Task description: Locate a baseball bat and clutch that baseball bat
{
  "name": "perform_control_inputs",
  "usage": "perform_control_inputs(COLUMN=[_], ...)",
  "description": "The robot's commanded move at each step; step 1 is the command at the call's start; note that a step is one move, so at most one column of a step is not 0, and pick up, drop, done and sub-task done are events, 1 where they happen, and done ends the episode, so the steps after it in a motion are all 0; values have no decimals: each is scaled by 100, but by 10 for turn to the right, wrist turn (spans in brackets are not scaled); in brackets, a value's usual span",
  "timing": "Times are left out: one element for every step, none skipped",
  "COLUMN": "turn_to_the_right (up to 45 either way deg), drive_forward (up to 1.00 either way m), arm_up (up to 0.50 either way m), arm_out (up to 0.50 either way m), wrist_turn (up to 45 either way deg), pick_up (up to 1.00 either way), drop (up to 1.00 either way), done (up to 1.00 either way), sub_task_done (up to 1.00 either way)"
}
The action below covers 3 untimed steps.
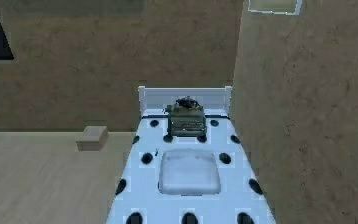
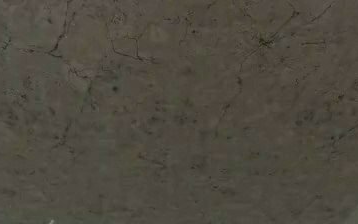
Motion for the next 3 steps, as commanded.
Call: perform_control_inputs(turn_to_the_right=[-450,-180,0], drive_forward=[0,0,0], arm_up=[0,0,50], arm_out=[0,0,0], wrist_turn=[0,0,0], pick_up=[0,0,0], drop=[0,0,0], done=[0,0,0], sub_task_done=[0,0,0])
